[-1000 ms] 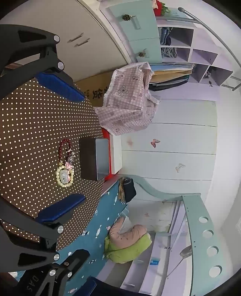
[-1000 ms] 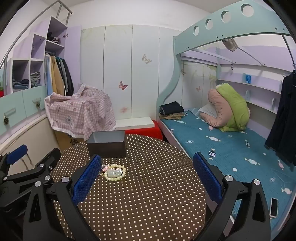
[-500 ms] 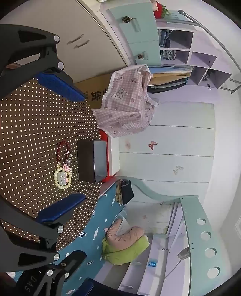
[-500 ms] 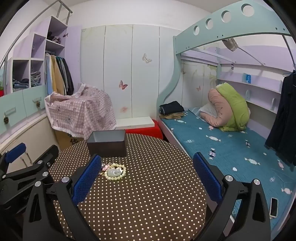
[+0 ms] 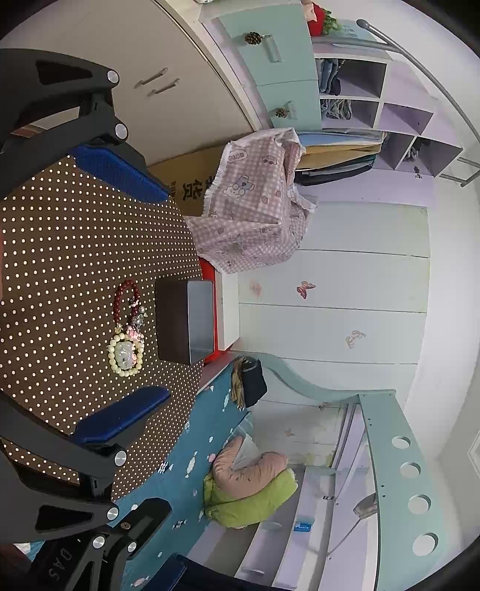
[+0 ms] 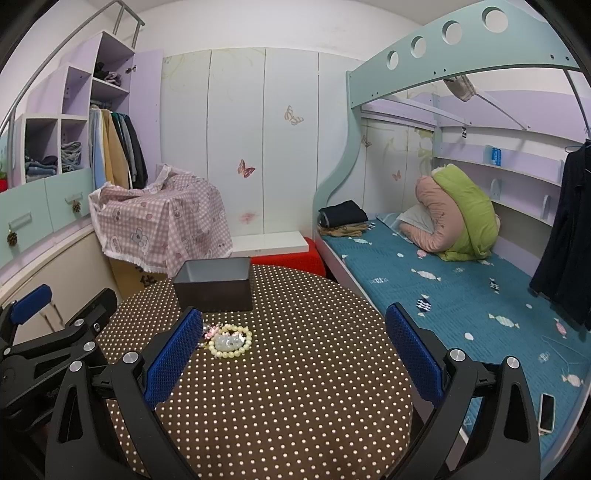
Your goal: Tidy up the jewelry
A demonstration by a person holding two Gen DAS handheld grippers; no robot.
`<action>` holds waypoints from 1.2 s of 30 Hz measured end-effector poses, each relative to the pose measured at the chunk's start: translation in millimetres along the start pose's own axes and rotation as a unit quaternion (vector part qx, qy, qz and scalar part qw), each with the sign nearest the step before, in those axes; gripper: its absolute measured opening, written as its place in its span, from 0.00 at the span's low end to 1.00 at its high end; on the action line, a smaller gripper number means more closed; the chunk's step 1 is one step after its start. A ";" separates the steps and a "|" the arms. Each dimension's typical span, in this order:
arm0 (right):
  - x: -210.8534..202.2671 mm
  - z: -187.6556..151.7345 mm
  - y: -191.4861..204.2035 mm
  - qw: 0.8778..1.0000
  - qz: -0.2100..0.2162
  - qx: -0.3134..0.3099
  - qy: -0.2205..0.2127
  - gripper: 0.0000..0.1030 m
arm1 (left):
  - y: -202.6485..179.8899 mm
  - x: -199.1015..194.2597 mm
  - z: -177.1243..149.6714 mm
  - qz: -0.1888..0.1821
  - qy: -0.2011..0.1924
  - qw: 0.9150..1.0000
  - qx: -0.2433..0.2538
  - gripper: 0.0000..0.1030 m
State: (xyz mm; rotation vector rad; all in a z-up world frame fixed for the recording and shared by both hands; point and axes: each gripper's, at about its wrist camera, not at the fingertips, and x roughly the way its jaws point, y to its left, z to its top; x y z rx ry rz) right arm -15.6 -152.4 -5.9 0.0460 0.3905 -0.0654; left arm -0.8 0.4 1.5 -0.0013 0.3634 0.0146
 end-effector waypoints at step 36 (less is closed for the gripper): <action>-0.1 0.4 -0.3 1.000 -0.001 -0.003 0.001 0.93 | 1.2 -2.0 -5.3 0.005 -0.003 1.000 0.009 0.93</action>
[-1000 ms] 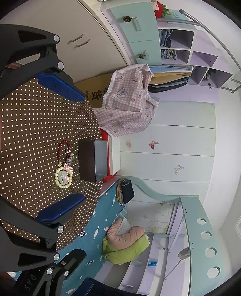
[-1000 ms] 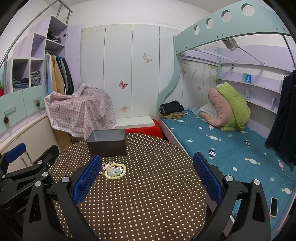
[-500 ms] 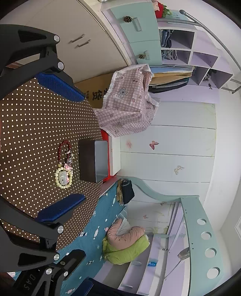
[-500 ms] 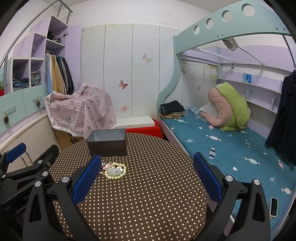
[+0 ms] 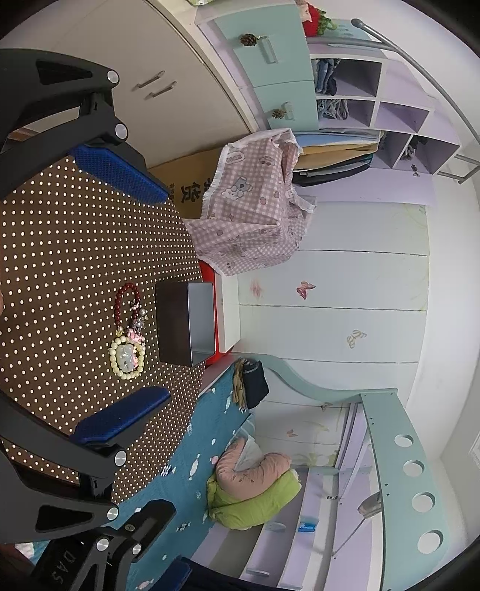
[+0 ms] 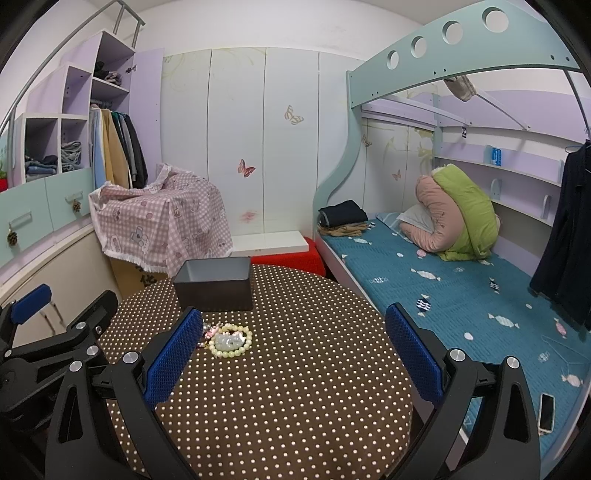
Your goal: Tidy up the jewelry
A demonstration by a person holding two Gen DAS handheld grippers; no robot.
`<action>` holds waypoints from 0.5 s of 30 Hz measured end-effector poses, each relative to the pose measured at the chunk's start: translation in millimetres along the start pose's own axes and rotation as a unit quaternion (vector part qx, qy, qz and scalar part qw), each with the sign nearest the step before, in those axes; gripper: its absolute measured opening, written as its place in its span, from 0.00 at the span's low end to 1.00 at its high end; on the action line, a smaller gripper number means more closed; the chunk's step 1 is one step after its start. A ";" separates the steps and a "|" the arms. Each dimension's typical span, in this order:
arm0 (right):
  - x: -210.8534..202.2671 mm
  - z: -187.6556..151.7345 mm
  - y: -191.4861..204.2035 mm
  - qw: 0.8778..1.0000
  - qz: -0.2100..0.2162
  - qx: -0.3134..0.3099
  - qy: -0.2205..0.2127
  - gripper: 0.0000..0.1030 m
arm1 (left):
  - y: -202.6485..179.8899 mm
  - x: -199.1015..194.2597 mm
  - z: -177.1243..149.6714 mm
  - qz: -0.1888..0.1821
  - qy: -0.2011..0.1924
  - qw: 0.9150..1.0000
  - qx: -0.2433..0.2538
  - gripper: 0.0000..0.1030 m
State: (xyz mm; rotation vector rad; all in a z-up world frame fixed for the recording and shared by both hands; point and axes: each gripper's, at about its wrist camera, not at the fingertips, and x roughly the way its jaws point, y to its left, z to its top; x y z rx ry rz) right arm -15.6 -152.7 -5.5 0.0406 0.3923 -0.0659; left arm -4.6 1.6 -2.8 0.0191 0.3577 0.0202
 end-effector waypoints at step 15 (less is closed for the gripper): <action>9.2 7.1 4.3 1.000 -0.019 -0.009 0.016 0.93 | 10.9 20.2 -7.0 0.027 0.051 0.998 0.035 0.93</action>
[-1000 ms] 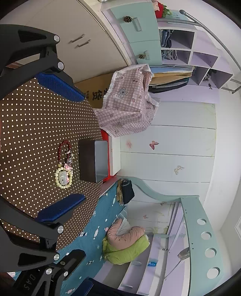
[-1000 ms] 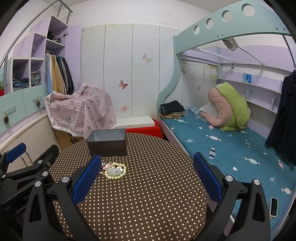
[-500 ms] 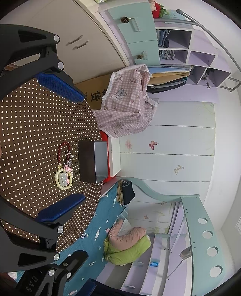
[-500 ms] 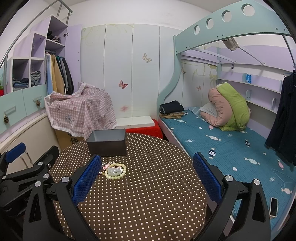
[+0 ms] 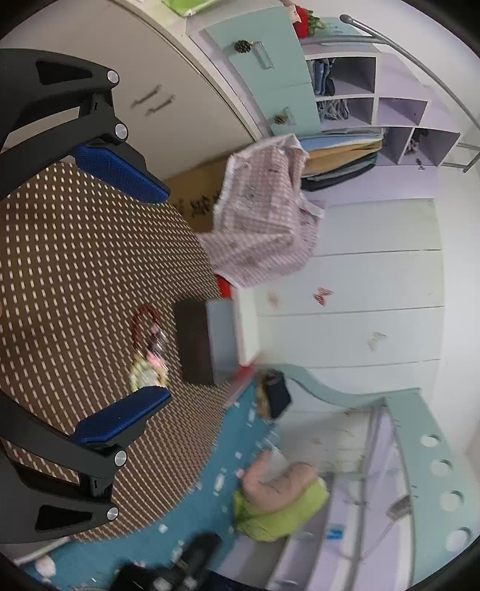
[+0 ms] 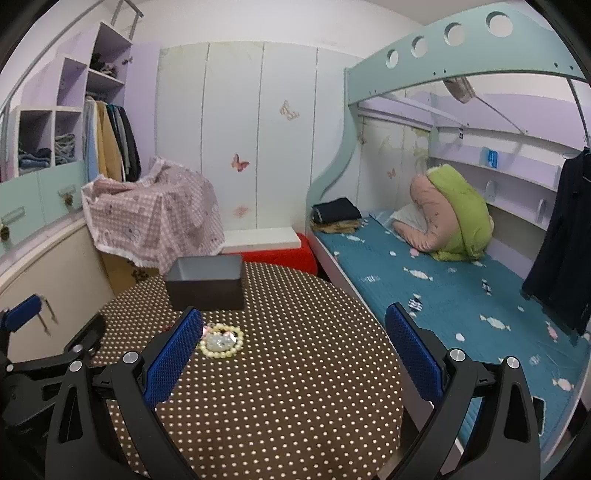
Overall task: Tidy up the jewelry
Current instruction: 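Move both tools down toward the jewelry pile beside the dark box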
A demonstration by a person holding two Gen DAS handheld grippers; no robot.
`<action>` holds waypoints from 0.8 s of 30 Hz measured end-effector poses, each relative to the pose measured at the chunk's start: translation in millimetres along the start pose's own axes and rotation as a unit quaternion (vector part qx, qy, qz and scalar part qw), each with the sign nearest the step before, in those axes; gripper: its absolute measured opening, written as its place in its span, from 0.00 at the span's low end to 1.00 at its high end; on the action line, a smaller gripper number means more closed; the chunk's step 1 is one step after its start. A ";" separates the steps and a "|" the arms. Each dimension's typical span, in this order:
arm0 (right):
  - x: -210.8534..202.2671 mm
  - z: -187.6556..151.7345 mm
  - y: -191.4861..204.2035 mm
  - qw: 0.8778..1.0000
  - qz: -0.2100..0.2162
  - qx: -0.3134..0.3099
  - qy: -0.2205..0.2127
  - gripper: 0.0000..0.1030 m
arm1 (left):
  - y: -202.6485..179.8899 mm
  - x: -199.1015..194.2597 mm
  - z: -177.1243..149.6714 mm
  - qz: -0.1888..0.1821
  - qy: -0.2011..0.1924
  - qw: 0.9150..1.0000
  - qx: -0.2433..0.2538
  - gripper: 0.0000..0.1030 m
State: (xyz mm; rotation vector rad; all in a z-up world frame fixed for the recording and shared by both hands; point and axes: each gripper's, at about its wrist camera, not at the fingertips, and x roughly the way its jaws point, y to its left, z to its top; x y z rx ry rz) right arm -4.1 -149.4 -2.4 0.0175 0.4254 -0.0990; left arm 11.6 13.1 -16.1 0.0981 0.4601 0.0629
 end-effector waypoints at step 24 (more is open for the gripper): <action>175.1 -33.4 20.8 0.985 0.053 -0.031 0.161 0.93 | 19.7 185.6 -16.1 -0.030 0.213 0.975 -0.050 0.84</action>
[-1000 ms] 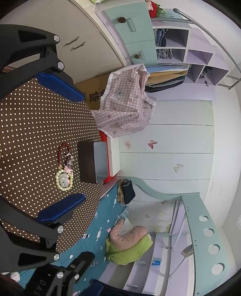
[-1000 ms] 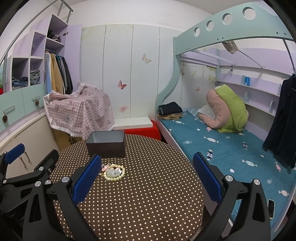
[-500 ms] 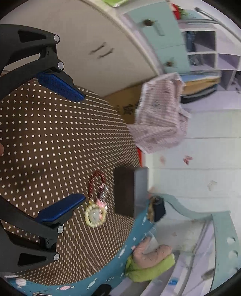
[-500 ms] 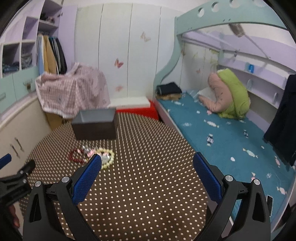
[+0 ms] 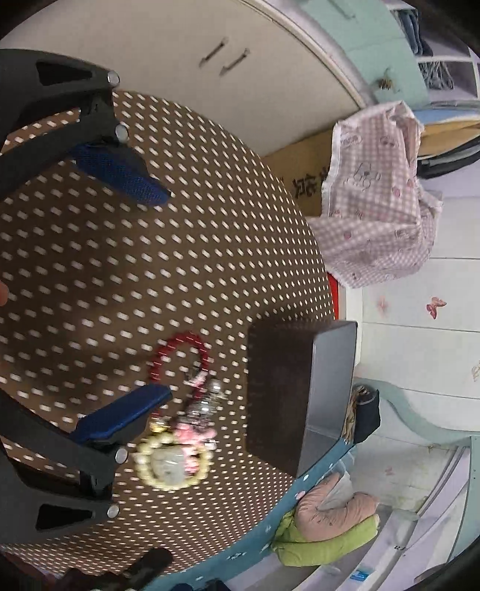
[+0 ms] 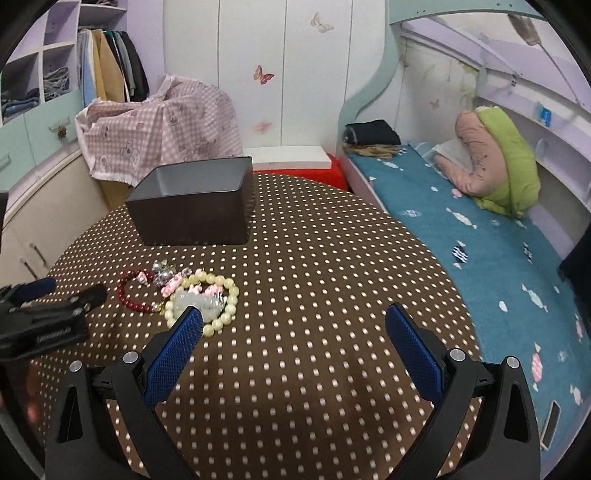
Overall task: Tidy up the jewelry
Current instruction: 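Move both tools down toward the jewelry pile beside the dark box, then grasp the red bead bracelet with the left tool while the right tool grasps the cream bead bracelet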
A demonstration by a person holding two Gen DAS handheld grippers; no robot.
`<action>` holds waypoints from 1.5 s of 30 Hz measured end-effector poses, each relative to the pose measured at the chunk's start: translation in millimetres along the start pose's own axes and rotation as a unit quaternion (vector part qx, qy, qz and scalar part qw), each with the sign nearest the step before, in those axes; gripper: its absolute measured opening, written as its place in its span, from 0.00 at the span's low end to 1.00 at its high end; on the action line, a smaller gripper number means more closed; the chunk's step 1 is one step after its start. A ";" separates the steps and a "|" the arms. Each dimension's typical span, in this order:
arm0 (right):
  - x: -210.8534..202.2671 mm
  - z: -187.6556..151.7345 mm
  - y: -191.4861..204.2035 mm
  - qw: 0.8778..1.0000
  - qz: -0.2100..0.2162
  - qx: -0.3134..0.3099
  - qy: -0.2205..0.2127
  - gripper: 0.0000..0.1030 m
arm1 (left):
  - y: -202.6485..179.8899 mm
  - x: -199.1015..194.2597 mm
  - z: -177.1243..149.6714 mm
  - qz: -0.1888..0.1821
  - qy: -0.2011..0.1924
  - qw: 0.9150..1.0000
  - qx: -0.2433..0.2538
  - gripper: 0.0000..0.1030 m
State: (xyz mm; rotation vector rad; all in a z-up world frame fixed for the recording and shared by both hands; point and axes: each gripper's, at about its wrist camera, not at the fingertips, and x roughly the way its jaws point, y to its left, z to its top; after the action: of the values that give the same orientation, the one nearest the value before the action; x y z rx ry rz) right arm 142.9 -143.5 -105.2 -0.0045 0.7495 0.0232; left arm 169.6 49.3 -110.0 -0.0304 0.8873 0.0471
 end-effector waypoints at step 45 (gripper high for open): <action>84.1 18.8 36.2 0.984 0.119 -0.022 0.130 0.10 | 21.1 -54.3 36.5 -0.167 -0.022 0.985 0.022 0.06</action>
State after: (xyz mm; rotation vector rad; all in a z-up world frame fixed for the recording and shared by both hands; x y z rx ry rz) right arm 216.5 -105.5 -148.5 0.0412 1.0075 0.2704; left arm 162.5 70.5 -45.1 -0.1356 0.8299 -0.2846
